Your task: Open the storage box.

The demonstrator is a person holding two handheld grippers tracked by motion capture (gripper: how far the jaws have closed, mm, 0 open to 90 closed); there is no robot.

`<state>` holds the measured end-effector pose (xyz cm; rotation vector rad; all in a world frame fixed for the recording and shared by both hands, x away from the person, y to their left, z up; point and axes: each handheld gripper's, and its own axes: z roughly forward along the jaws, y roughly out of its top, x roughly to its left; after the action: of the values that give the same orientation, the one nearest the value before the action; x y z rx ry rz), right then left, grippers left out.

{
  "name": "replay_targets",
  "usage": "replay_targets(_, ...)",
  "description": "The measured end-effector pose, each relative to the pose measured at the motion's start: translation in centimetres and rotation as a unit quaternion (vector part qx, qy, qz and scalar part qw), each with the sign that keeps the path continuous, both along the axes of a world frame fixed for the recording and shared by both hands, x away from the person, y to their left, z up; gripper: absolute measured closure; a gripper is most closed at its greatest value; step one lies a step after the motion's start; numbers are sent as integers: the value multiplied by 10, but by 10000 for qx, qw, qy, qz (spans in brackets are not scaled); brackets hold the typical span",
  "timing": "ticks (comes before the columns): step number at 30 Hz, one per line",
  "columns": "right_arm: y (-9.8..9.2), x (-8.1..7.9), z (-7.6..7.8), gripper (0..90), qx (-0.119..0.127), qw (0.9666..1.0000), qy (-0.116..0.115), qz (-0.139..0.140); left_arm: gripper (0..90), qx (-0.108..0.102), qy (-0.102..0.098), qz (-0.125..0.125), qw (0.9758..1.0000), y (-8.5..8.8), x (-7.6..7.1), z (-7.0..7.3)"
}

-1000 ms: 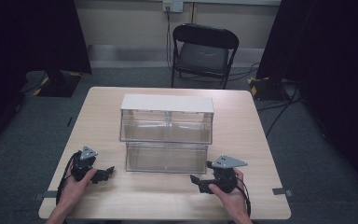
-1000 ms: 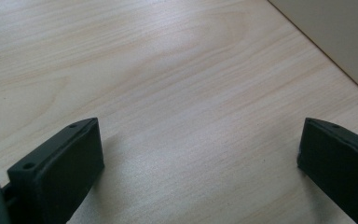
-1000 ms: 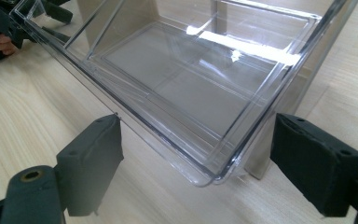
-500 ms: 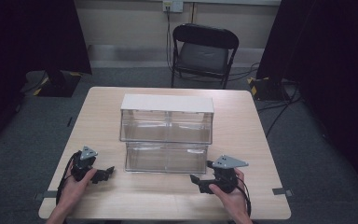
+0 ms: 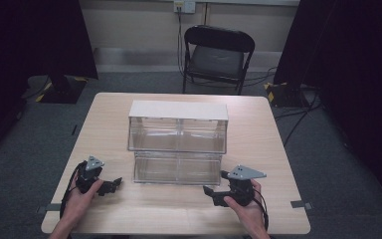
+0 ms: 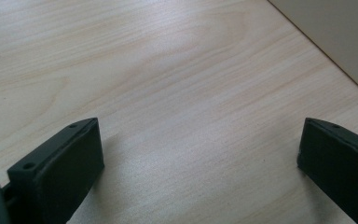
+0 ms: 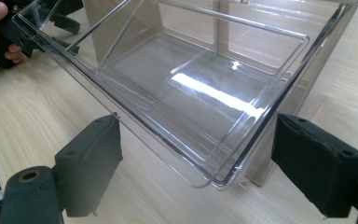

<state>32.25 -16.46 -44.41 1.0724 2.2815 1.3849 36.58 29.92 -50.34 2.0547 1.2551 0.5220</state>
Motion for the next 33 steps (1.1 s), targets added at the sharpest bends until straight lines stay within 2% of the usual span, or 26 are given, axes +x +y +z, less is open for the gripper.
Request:
replay_targets(18,-2,0,6,153,70,10000,-24,51,0,0,0,-1,10000,0,0,0)
replay_targets(33,-5,1,13,154,146,9998,-119,-24,0,5,3,-10,10000,0,0,0)
